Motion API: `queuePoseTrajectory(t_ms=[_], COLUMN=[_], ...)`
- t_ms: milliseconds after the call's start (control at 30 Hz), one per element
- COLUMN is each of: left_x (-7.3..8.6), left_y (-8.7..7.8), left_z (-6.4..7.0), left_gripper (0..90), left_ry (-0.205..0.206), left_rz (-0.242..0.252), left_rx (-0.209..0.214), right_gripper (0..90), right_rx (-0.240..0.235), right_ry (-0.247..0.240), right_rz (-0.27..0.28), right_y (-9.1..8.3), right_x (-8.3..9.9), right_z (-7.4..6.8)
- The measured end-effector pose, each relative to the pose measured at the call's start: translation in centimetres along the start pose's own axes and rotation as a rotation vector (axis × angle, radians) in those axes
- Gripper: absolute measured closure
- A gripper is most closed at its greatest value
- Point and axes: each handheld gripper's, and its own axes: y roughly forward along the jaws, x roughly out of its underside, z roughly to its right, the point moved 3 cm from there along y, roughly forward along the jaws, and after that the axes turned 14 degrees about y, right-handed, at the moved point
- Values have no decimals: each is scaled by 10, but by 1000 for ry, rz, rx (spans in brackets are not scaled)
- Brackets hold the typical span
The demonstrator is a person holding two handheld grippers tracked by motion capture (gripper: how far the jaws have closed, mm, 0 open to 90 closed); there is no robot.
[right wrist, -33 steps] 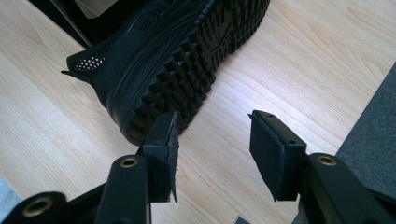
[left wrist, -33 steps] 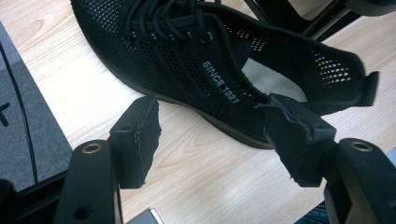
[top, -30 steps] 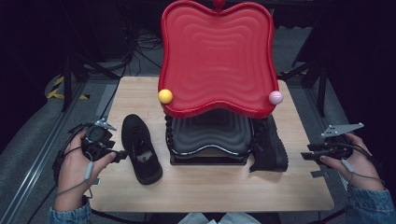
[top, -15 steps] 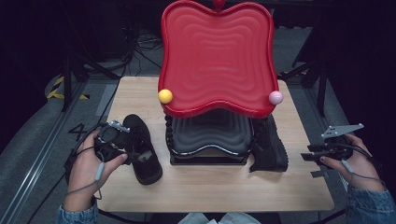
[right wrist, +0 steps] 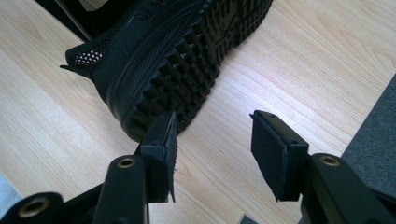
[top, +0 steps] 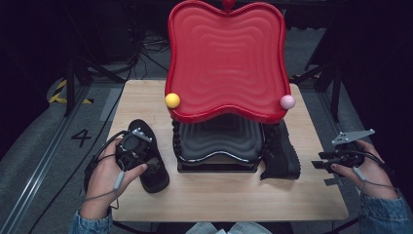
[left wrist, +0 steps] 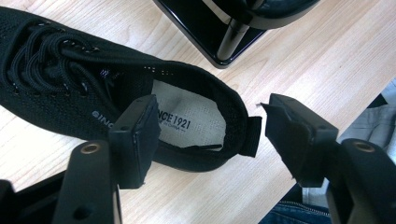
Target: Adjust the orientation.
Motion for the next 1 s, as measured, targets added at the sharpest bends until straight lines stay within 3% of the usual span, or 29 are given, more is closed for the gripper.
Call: queuePoseTrajectory(t_ms=[200, 433, 600, 767, 800, 867, 967, 1000], left_x=[-3, -7, -8, -8, -7, -6, -6, -5], left_y=[10, 40, 51, 64, 67, 71, 70, 71], left_z=[3, 3, 2, 2, 1, 0, -1, 0], left_gripper=[361, 407, 461, 589, 644, 764, 798, 815], left_ry=[6, 16, 6, 24, 15, 5, 0, -13], left_rz=[-24, -85, -92, -85, -101, -103, -108, -109], left_rx=[26, 70, 98, 114, 94, 92, 77, 95], right_gripper=[514, 512, 512, 508, 507, 506, 505, 505], right_rx=[-2, -4, -6, -5, -7, -9, -12, -13], right_ry=[0, -6, -15, -18, -22, -34, -38, -37], right_rz=[-3, -12, -12, -24, -25, -27, -26, -27], right_y=[2, 4, 7, 8, 9, 11, 12, 12], right_x=[0, -1, -1, -1, -1, -1, -2, -2], right_z=[-1, -2, -3, -4, -5, -6, -7, -7])
